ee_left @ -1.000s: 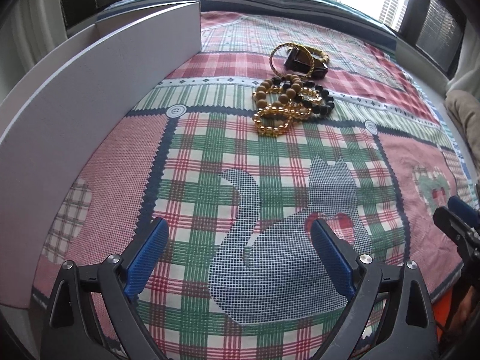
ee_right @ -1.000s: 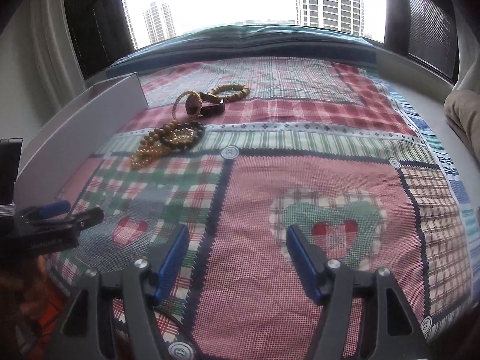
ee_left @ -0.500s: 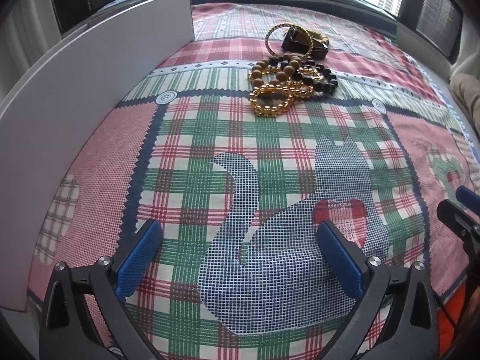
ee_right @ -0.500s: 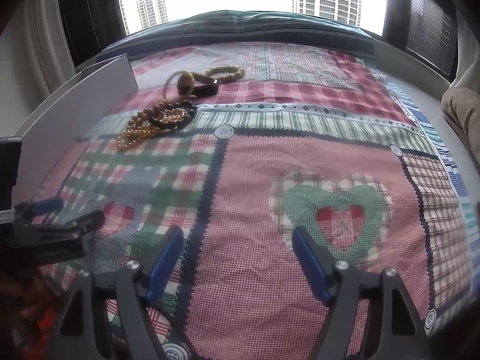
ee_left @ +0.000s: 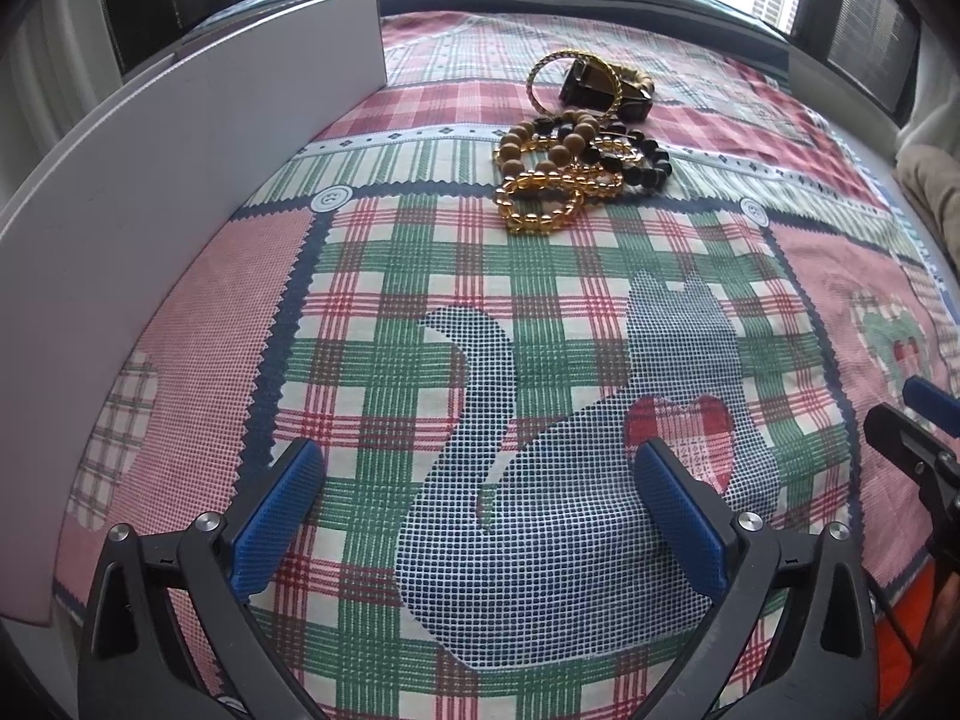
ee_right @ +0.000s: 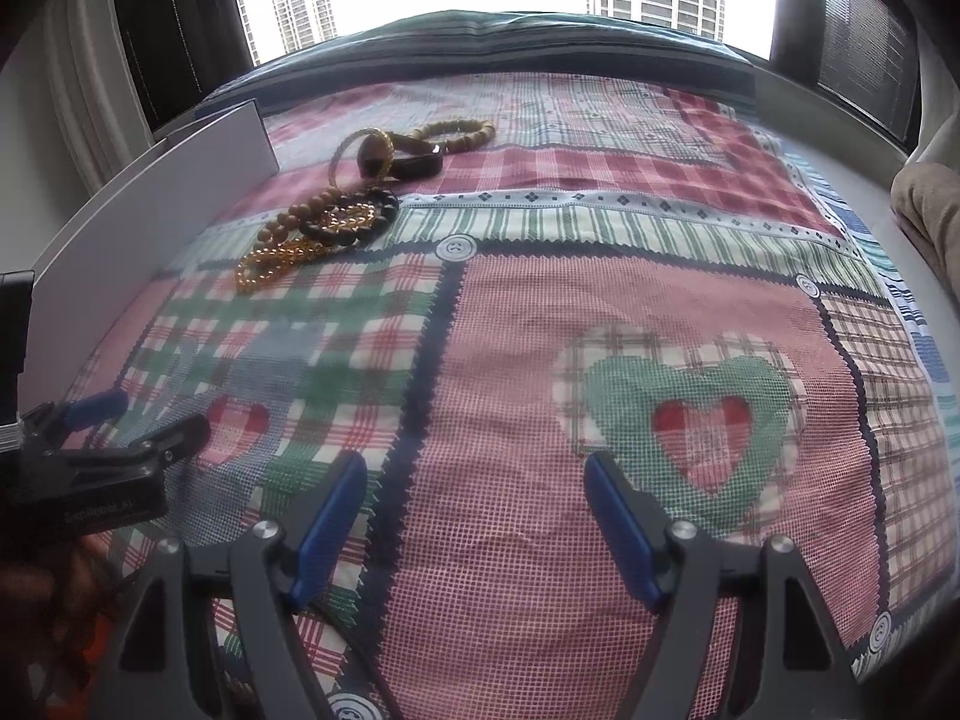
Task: Organize jewelry
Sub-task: 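Move both tools back over the remaining bracelets, then grasp the wooden bead bracelet with the left tool and pull it from the pile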
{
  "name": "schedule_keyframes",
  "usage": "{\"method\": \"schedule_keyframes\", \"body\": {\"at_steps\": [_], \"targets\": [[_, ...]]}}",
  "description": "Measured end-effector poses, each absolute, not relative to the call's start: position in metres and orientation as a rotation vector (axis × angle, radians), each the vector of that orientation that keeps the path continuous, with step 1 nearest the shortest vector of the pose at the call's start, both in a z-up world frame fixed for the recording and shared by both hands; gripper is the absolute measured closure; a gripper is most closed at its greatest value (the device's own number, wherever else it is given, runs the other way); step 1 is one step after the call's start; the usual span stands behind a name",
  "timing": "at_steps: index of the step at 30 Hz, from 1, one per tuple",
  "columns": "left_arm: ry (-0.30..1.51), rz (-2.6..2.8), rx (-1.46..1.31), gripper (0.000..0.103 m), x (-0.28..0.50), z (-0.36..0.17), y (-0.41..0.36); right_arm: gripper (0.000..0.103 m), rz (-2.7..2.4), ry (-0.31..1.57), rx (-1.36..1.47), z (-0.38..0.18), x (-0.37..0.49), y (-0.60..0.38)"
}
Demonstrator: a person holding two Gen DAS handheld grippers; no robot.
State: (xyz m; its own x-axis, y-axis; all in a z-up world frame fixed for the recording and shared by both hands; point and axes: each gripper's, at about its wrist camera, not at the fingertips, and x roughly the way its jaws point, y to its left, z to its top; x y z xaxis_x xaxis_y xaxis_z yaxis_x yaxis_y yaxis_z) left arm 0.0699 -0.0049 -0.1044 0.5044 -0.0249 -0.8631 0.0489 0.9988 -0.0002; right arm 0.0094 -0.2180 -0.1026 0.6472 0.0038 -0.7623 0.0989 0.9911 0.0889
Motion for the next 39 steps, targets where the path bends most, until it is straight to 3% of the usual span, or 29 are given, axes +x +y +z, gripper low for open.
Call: {"method": "schedule_keyframes", "body": {"at_steps": [4,12,16,22,24,25,26,39], "targets": [[1.074,-0.067,0.028,0.001,0.077,-0.101,-0.004,0.027,-0.047,0.865,0.137,-0.101,0.009,-0.219],[0.847,-0.162,0.047,0.001,0.117,-0.040,-0.009,0.027,-0.037,0.863,0.147,-0.098,0.010,-0.221],[0.861,-0.276,0.116,0.002,0.164,-0.047,-0.031,0.027,-0.037,0.856,0.161,-0.096,0.010,-0.223],[0.895,-0.335,0.166,0.035,0.208,-0.073,-0.051,0.027,-0.037,0.845,0.167,-0.093,0.005,-0.225],[0.920,-0.350,0.148,0.056,0.215,-0.078,-0.050,0.027,-0.037,0.848,0.168,-0.094,0.002,-0.225],[0.945,-0.358,0.125,0.080,0.218,-0.081,-0.048,0.027,-0.036,0.853,0.169,-0.096,0.002,-0.225],[0.963,-0.367,0.095,0.091,0.219,-0.083,-0.044,0.027,-0.035,0.858,0.170,-0.097,0.001,-0.226],[0.911,-0.376,-0.112,0.093,0.162,-0.047,0.022,0.027,-0.036,0.874,0.177,-0.104,0.000,-0.228]]}}
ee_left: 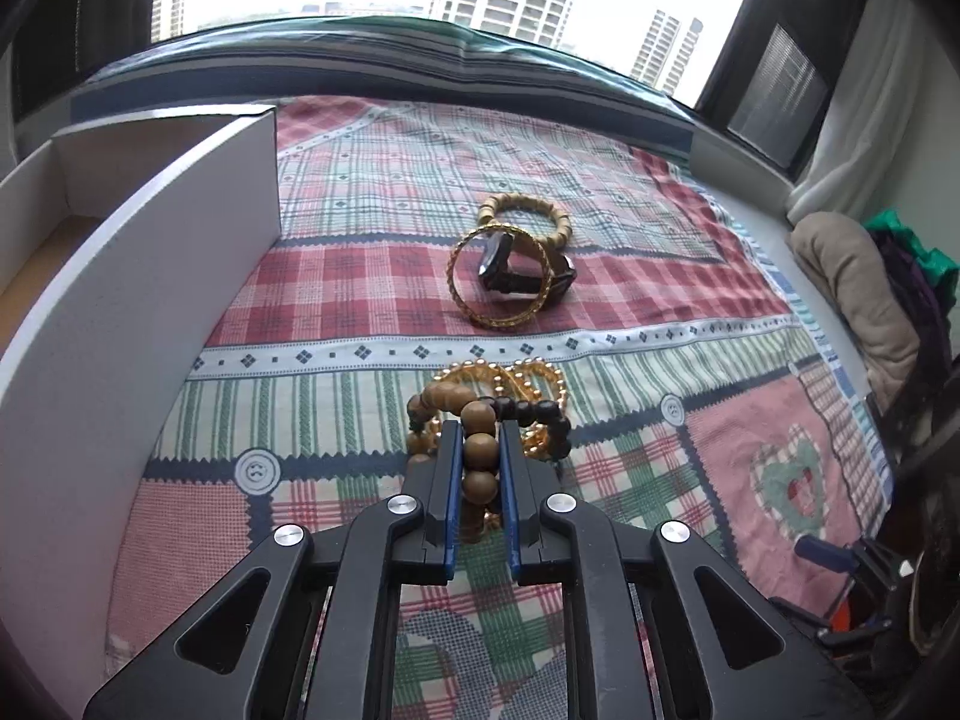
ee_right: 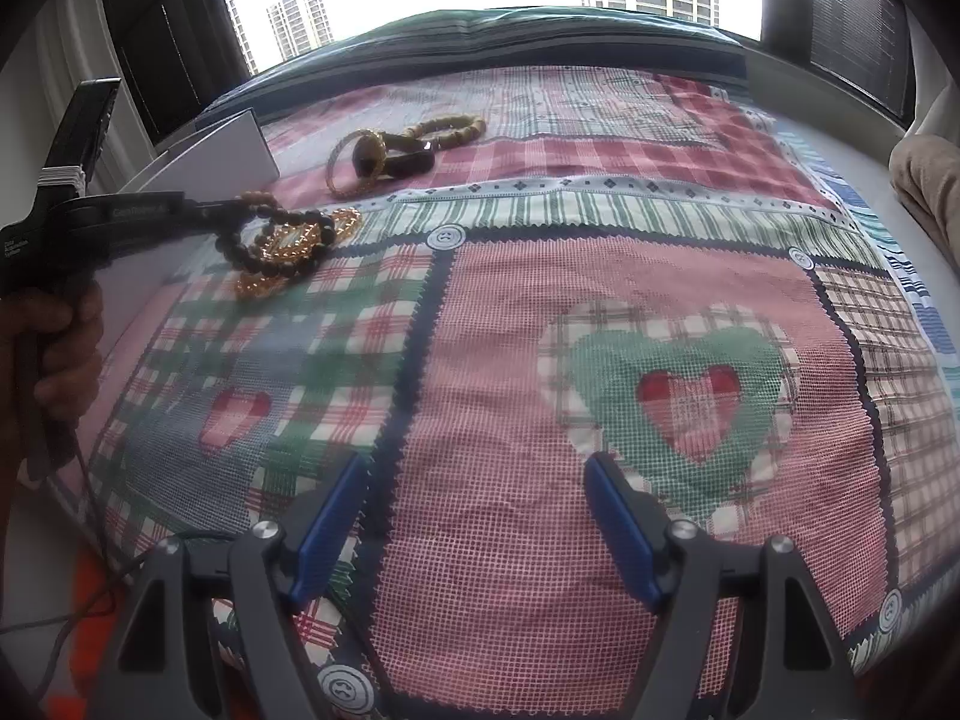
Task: Organize jewelry
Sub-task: 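Grasp the wooden bead bracelet with the left tool and pull it from the pile, then grasp the black bead bracelet with the right tool and drag it away from the wooden one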
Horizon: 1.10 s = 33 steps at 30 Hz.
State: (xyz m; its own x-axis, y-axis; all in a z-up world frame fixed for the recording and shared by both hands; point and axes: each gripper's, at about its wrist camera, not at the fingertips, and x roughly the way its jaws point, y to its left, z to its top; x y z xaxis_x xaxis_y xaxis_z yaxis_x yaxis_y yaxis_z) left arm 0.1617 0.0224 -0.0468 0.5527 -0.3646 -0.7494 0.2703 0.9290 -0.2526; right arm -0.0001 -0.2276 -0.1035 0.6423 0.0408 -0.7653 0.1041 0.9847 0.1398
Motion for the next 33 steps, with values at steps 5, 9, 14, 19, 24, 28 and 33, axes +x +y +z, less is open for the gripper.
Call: {"method": "schedule_keyframes", "body": {"at_steps": [5,9,14,19,24,28,33], "targets": [[0.934,-0.374,-0.136,0.092,0.133,-0.048,0.037,0.027,-0.026,0.890,0.167,-0.107,0.001,-0.220],[0.971,-0.307,-0.198,0.092,0.113,-0.060,0.061,0.027,-0.012,0.897,0.147,-0.106,0.003,-0.212],[0.975,-0.254,-0.245,0.088,0.093,-0.066,0.089,0.027,0.041,0.887,0.097,-0.095,0.010,-0.200],[0.959,-0.204,-0.232,0.077,0.081,-0.067,0.099,0.027,0.197,0.873,0.083,-0.076,0.041,-0.179],[0.934,-0.176,-0.209,0.068,0.074,-0.065,0.095,0.032,0.379,0.890,0.084,-0.073,0.099,-0.139],[0.912,-0.145,-0.222,0.055,0.069,-0.062,0.098,0.055,0.398,0.938,0.006,-0.093,0.137,-0.102],[0.901,-0.109,-0.204,0.046,0.063,-0.062,0.102,0.090,0.354,0.934,-0.095,-0.106,0.136,-0.090]]}}
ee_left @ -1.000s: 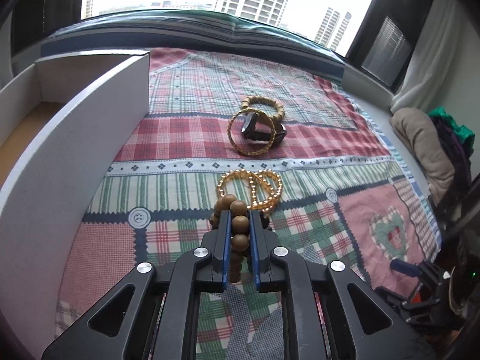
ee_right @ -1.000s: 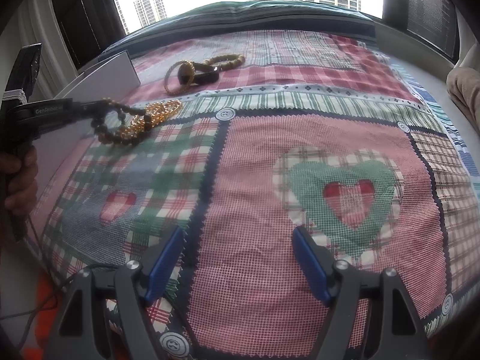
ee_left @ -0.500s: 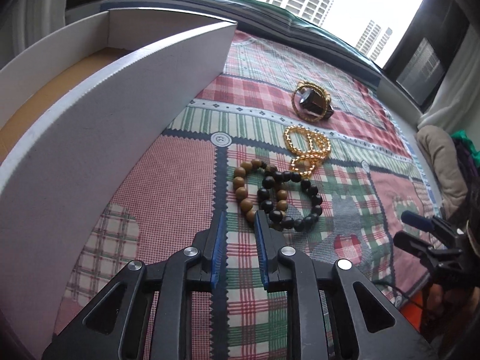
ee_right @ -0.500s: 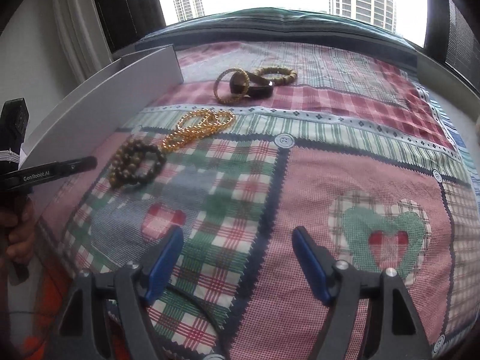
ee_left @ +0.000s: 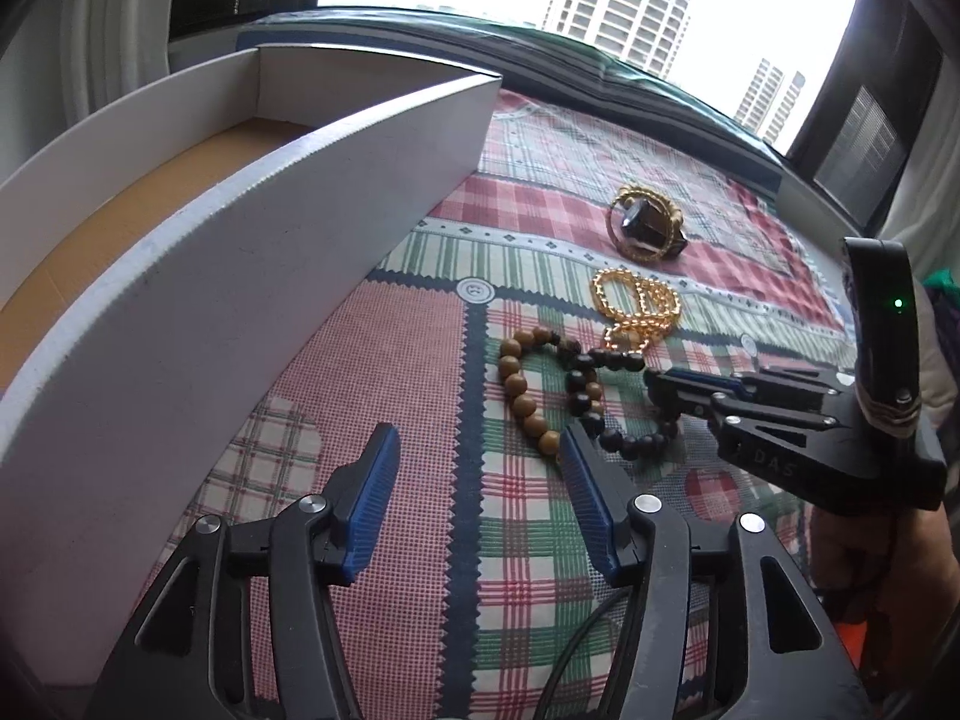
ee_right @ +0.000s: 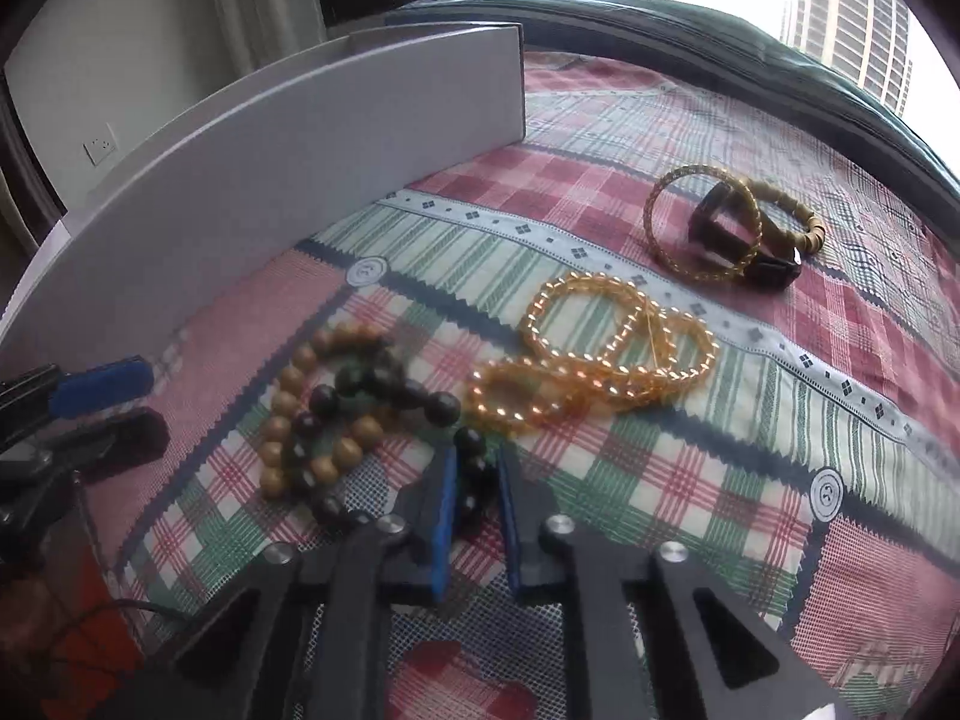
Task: Organize jewelry
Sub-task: 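Grasp the black bead bracelet with the right tool and drag it away from the wooden one, then nudge the wooden bead bracelet flat on the quilt with the left tool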
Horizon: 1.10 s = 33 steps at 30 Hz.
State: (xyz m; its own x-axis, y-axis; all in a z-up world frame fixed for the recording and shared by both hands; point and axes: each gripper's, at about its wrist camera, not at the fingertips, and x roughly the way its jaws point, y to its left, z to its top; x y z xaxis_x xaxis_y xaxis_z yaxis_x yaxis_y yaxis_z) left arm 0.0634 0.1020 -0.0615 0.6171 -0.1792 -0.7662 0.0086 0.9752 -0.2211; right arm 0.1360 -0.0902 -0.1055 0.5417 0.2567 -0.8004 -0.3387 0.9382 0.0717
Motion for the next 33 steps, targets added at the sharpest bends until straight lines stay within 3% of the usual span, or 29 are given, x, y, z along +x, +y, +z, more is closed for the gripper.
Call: {"method": "schedule_keyframes", "body": {"at_steps": [10,11,12,13,28,33], "targets": [[0.903,-0.132,-0.135,0.037,0.063,-0.062,0.086,0.088,0.118,0.967,0.006,-0.099,0.071,-0.188],[0.904,-0.137,-0.128,0.037,0.063,-0.063,0.083,0.081,0.095,0.968,0.023,-0.100,0.066,-0.198],[0.904,-0.143,-0.120,0.037,0.062,-0.063,0.080,0.061,0.080,0.959,0.049,-0.099,0.059,-0.206],[0.904,-0.150,-0.112,0.037,0.062,-0.062,0.077,0.051,0.075,0.937,0.084,-0.096,0.050,-0.214],[0.899,-0.234,-0.071,0.036,0.085,-0.053,0.045,0.051,0.190,0.884,0.195,-0.092,0.006,-0.204],[0.961,-0.219,0.007,0.049,0.118,-0.077,0.011,0.051,0.208,0.863,0.206,-0.088,0.005,-0.199]]}}
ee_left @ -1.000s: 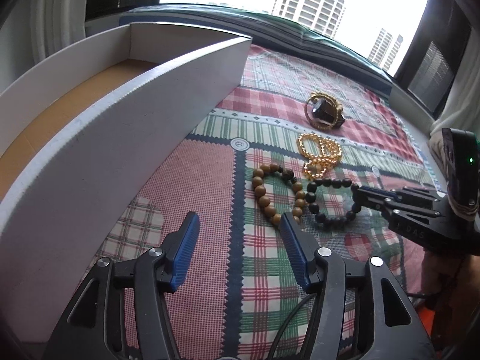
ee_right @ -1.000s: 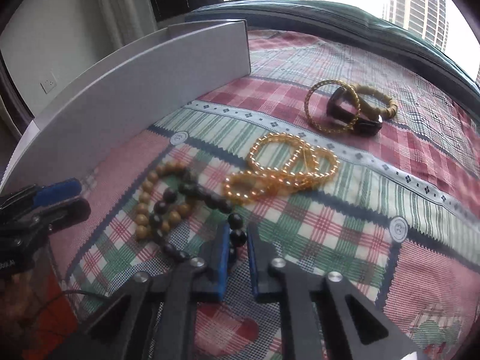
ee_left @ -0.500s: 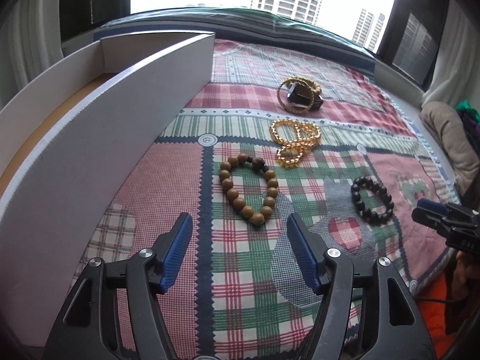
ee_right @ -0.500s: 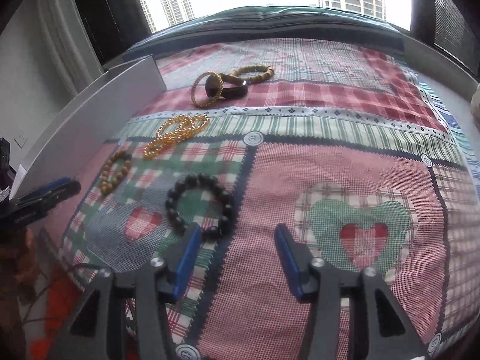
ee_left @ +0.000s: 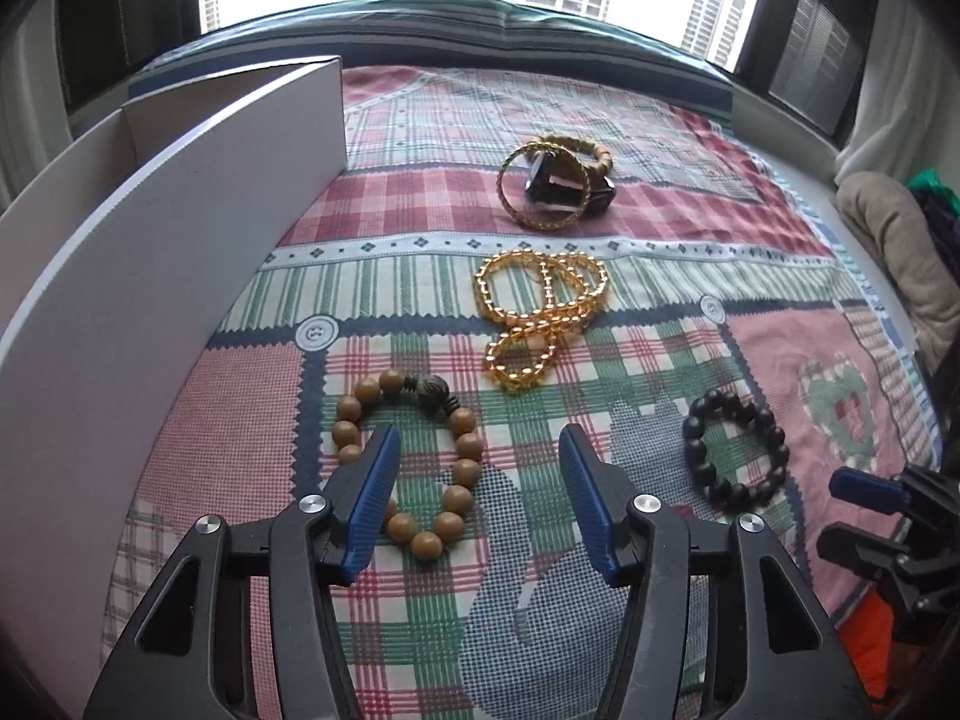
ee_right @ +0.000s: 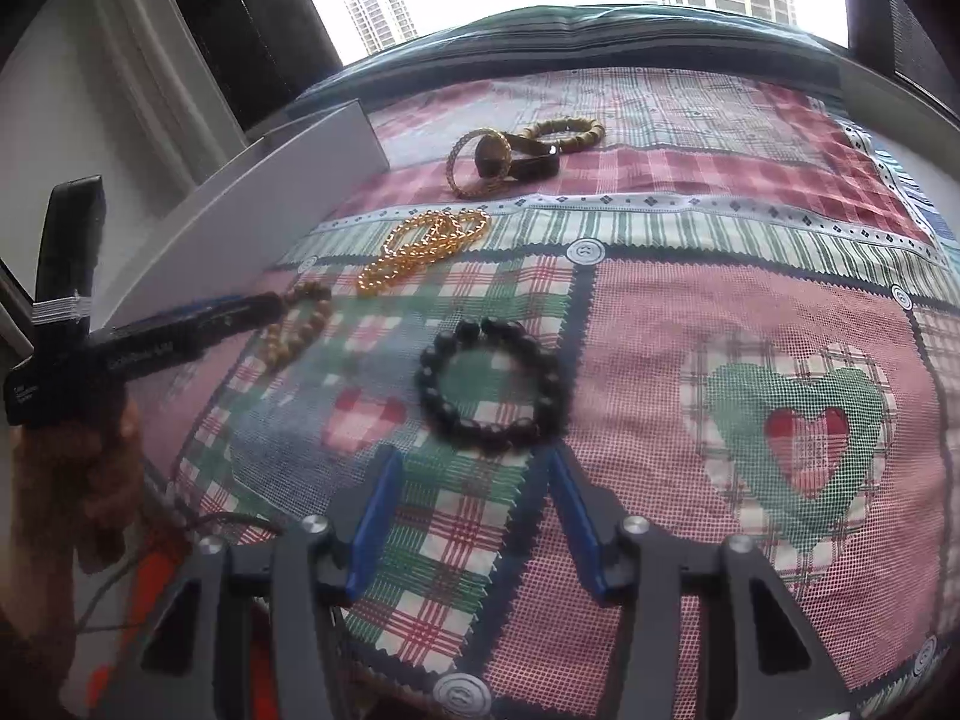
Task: Organize jewelry
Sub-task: 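Nudge the wooden bead bracelet flat on the quilt with the left tool, then grasp the wooden bead bracelet with the left tool while the right grasps the black bead bracelet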
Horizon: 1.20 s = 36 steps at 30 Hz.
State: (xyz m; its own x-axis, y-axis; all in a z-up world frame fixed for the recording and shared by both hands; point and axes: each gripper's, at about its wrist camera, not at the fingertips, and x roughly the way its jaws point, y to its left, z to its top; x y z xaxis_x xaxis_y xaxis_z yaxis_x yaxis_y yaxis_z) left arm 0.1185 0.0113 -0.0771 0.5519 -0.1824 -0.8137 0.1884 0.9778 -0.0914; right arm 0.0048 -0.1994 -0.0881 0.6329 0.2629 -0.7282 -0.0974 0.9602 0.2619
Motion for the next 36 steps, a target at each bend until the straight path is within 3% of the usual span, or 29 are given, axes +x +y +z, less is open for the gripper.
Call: {"method": "schedule_keyframes", "body": {"at_steps": [1,4,7,13,18,32,33,35,36], "targets": [[0.972,-0.203,0.032,0.052,0.122,-0.083,0.006,0.051,0.209,0.857,0.208,-0.087,0.004,-0.200],[1.016,-0.223,0.059,0.073,0.120,-0.097,-0.002,0.051,0.210,0.846,0.214,-0.084,0.000,-0.203],[1.000,-0.260,0.121,0.076,0.099,-0.097,-0.003,0.051,0.201,0.841,0.218,-0.083,-0.004,-0.208],[1.077,-0.280,0.058,0.075,0.063,-0.089,0.041,0.051,0.188,0.832,0.201,-0.081,-0.008,-0.215],[1.024,-0.319,-0.014,0.054,0.057,-0.071,0.047,0.051,0.209,0.820,0.201,-0.077,-0.004,-0.210],[1.024,-0.273,0.087,0.061,0.080,-0.096,0.005,0.051,0.368,0.895,0.037,-0.093,0.045,-0.175],[1.025,-0.268,0.085,0.063,0.080,-0.096,0.006,0.051,0.384,0.903,0.010,-0.097,0.050,-0.169],[1.028,-0.246,0.076,0.090,0.081,-0.095,0.010,0.051,0.382,0.937,-0.064,-0.107,0.061,-0.156],[1.034,-0.254,0.055,0.091,0.081,-0.095,0.013,0.052,0.377,0.955,-0.099,-0.111,0.063,-0.152]]}}
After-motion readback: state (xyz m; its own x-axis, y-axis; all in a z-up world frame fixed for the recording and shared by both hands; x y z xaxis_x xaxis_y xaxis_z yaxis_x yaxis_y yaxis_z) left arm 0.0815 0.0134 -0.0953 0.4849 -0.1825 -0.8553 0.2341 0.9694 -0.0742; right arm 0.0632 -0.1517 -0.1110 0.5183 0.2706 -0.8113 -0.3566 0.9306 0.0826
